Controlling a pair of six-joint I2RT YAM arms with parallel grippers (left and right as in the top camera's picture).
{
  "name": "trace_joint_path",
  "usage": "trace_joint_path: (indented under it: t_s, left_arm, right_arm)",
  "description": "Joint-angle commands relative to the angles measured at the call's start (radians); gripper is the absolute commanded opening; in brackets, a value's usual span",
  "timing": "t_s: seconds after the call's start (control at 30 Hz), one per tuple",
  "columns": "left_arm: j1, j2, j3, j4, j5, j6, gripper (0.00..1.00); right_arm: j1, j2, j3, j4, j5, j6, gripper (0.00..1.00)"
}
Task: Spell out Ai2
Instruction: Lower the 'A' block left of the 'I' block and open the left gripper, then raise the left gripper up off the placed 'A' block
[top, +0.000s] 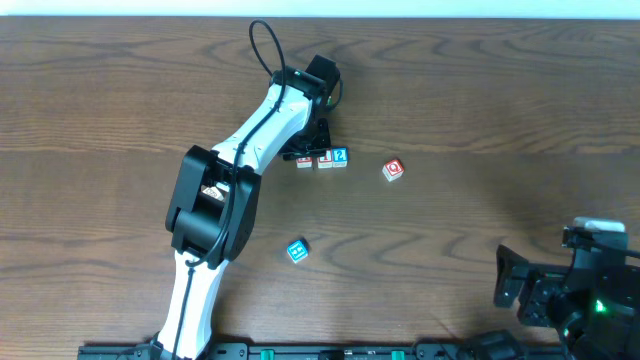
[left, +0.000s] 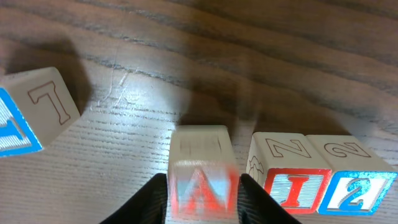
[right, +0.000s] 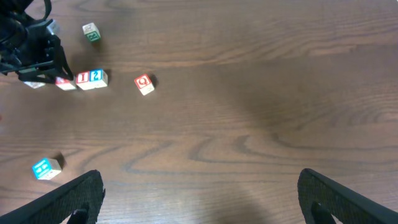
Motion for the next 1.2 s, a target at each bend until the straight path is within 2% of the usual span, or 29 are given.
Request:
trace_joint_path:
  t_s: [0.0,0.3,0.9,1.0,1.03,1.07,1.17]
  left_arm:
    - [-0.001,0.013,-0.008,-0.011,-0.007,0.003,0.40]
    - [0.003,0.013,-0.008,-0.008,-0.008,0.003,0.40]
    - [0.068,0.012,0.005,0.097,-0.045,0.003,0.43]
    - [0.091,0.012,0.014,0.088,-0.045,-0.001,0.29]
    - [0.101,0.012,0.014,0.077,-0.044,-0.005,0.14]
    - [0.107,0.012,0.014,0.066,-0.044,-0.012,0.07]
    - [0.119,0.012,0.014,0.029,-0.034,-0.016,0.06]
  right_arm:
    - [-0.007,-0.002,0.000,-0.001,0.010,-0.008,0.99]
    - [-0.007,-0.002,0.000,-0.001,0.010,-0.008,0.99]
    - [-0.007,-0.002,0.000,-0.001,0.010,-0.008,0.99]
    - [-0.007,-0.002,0.000,-0.001,0.010,-0.008,0.99]
    - [-0.007,-0.002,0.000,-0.001,0.010,-0.008,0.99]
    - [-0.007,-0.002,0.000,-0.001,0.010,-0.008,0.99]
    - [-0.007,-0.002,0.000,-0.001,0.010,-0.008,0.99]
